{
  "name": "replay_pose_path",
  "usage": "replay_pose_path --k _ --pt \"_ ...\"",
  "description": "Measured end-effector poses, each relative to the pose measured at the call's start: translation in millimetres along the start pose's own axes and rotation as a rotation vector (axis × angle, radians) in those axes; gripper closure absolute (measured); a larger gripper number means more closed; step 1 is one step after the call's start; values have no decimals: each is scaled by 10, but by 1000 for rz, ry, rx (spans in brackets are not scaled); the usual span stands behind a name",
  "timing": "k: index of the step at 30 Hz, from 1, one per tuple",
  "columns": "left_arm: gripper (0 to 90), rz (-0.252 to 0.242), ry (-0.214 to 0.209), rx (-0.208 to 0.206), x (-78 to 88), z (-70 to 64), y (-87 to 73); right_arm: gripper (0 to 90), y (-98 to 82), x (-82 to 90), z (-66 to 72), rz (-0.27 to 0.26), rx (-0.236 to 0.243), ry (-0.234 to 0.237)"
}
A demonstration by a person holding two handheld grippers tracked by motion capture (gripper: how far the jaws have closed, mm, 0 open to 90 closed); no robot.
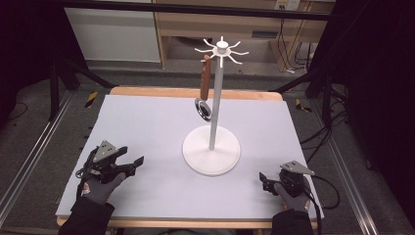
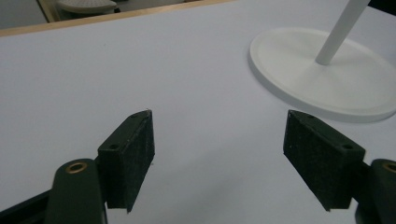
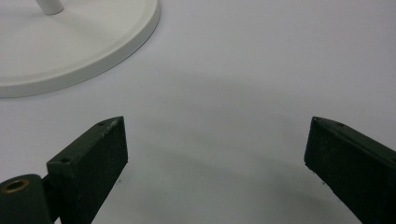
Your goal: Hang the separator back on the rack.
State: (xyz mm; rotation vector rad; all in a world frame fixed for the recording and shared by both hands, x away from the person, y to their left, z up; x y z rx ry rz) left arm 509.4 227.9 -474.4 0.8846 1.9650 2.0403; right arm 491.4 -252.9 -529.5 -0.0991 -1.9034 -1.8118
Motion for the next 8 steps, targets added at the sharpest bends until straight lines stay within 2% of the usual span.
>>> replay_pose_path --k 4,8 --pt "230 28 33 0 73 122 -159 58 -13 7 -7 3 -1 -3" --pt "225 39 53 3 116 195 -229 56 -17 10 -8 4 -3 -1"
Point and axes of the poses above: each handheld gripper's, and its own axes: x roughly backward along the jaws, y roughly out of its top, z roughly to its left, the point moved 8 cm from there along -x, roughly forward along the jaws, and after that the axes turned 12 degrees about -z, right-handed, at the moved point
